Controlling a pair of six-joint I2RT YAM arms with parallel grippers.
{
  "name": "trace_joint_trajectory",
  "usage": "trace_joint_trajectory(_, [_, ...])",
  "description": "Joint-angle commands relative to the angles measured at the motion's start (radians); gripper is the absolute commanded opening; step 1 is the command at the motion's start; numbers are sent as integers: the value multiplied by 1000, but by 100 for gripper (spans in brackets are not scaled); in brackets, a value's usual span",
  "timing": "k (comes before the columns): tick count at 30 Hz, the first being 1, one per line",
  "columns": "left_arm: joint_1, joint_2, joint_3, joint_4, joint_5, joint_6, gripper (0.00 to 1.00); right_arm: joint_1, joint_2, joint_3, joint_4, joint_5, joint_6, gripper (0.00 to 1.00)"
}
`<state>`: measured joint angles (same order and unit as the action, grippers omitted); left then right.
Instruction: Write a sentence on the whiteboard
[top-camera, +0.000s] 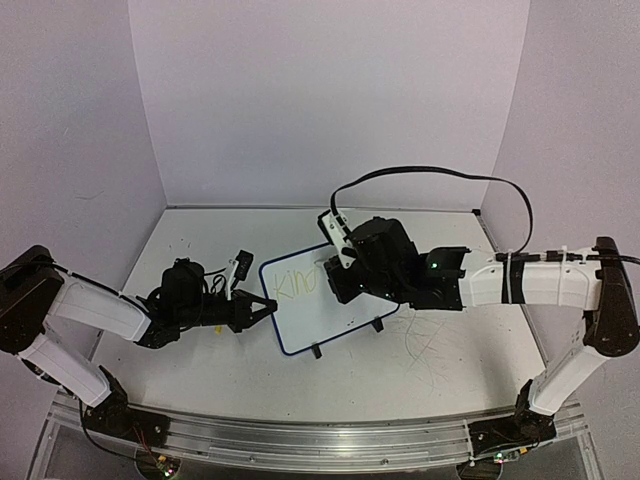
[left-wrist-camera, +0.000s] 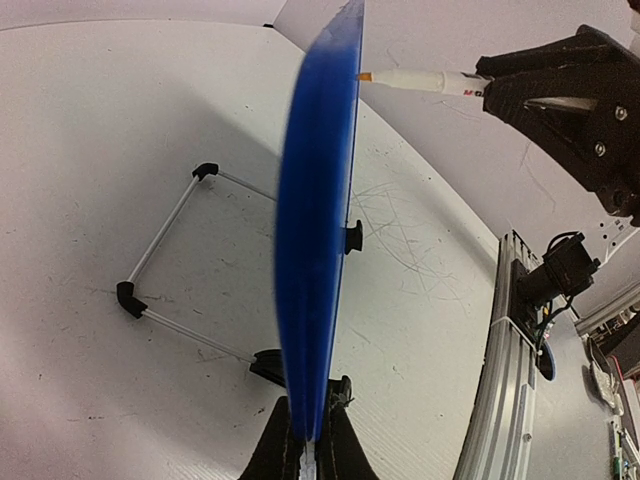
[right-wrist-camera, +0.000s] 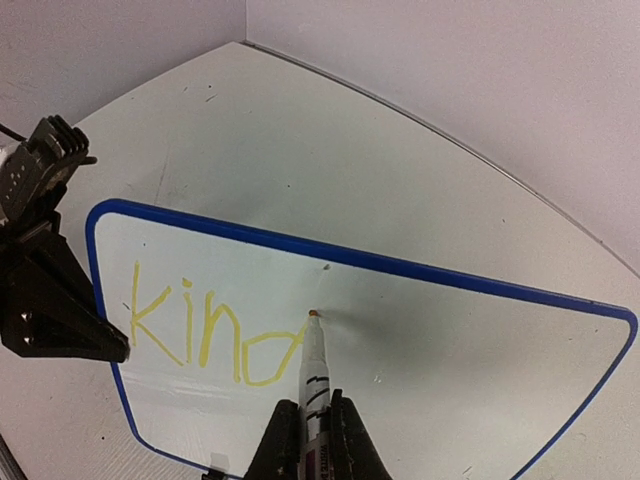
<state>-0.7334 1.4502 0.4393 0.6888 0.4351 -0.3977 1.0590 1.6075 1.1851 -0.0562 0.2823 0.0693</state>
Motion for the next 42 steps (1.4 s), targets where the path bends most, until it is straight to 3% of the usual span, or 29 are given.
trace_joint_trajectory(1, [-1, -16, 21, -31, -5, 17, 0, -19, 24, 61, 46, 41, -17, 0])
trace_joint_trajectory(32, [-1, -21, 17, -34, -13, 16, 0, 3, -28, -79, 14, -49, 57, 0])
trace_joint_trajectory(42, [-1, -21, 15, -35, -14, 16, 0, 7, -72, -112, -24, 1, 57, 0])
